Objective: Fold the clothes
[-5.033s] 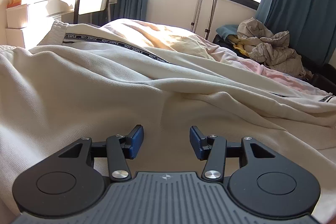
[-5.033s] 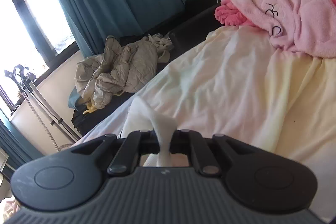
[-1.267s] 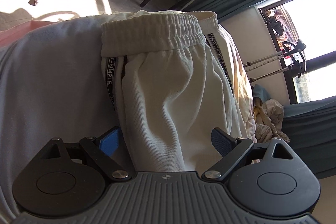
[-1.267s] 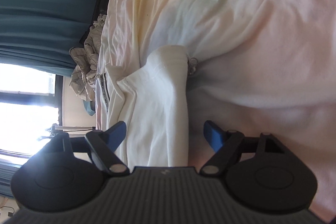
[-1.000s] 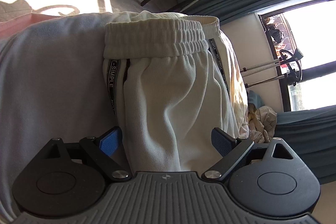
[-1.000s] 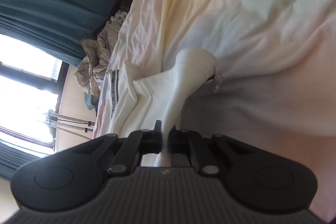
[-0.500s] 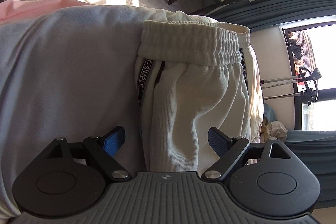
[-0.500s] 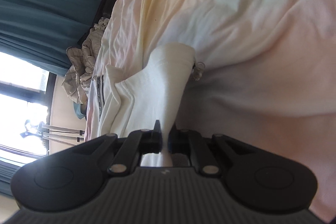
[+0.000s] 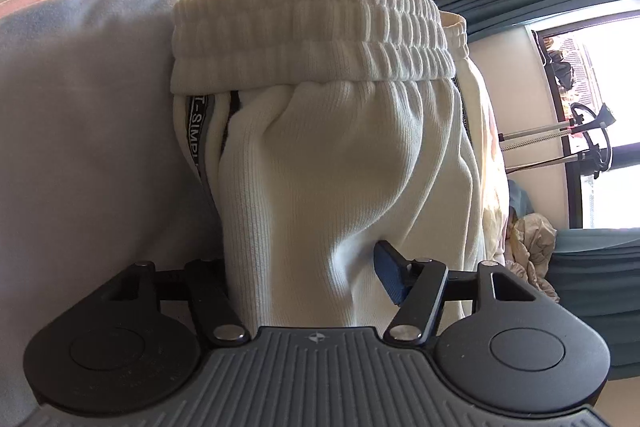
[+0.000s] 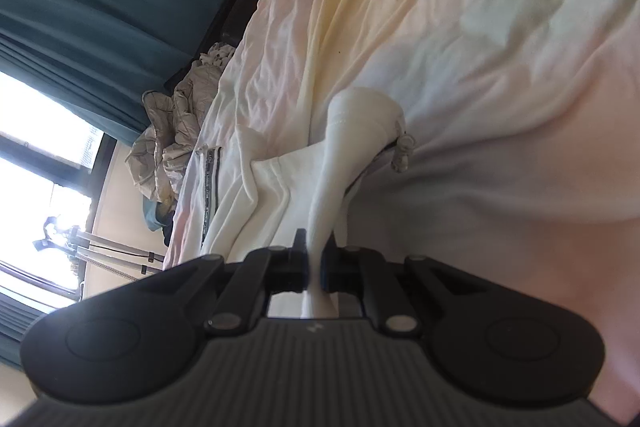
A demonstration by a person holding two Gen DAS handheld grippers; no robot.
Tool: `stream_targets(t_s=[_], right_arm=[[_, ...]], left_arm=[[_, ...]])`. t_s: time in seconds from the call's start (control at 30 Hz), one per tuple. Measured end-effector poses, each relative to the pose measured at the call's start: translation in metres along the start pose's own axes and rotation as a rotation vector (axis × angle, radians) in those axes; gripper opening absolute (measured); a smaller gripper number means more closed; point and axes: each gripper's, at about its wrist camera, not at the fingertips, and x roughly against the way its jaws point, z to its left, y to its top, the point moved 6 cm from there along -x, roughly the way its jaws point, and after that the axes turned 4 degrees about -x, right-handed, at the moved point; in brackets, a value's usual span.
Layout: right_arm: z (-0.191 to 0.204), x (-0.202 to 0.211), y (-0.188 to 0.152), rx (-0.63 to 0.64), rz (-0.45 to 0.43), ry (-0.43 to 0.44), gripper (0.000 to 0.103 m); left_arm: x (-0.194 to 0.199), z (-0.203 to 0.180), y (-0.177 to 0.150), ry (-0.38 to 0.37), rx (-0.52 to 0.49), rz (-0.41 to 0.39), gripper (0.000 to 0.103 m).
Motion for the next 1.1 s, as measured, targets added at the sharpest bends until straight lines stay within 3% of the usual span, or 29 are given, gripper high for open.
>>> stream_targets(t_s=[0.1, 0.23, 0.4, 0.47, 0.5, 0.53, 0.63, 0.8, 1.0, 1.1], right_arm=[[0.005, -0.002, 0.000, 0.009, -0.003, 0.007, 0.007], [0.001, -0.007, -0.001, 0.017, -0.002, -0.004, 0.008], [-0.010, -0.008, 0.002, -0.040, 0.010, -0.012, 0.008], [-0.010, -0.008, 0.002, -0.053, 0.017, 0.010, 0.009], [-0.010, -0.009, 0.002, -0.057, 0.025, 0.025, 0.010], [-0.009, -0.010, 0.001, -0.057, 0.039, 0.039, 0.010], [-0.004, -0.004, 0.001, -0.017, 0.021, 0.033, 0.007], [0.001, 0.014, 0.007, 0.006, -0.026, 0.069, 0.006], [0.009, 0.066, 0.038, -0.053, -0.117, 0.217, 0.005], [0.011, 0.072, 0.044, -0.035, -0.125, 0.219, 0.005]], left_arm=[[0.001, -0.007, -0.001, -0.118, 0.010, 0.008, 0.057], [-0.016, -0.004, -0.005, 0.020, -0.054, 0.020, 0.058], [-0.019, -0.008, -0.007, 0.019, -0.094, 0.016, 0.062], [-0.018, -0.009, -0.008, 0.016, -0.110, 0.008, 0.055], [-0.016, -0.008, -0.008, 0.015, -0.108, 0.006, 0.043], [-0.013, -0.007, -0.007, 0.005, -0.090, 0.004, 0.029], [0.001, -0.007, -0.008, -0.049, -0.048, -0.027, 0.015], [0.044, -0.021, -0.016, -0.175, -0.041, -0.100, 0.013], [0.102, -0.020, -0.015, -0.317, 0.003, -0.095, 0.012], [0.105, -0.025, -0.017, -0.337, -0.009, -0.074, 0.012]])
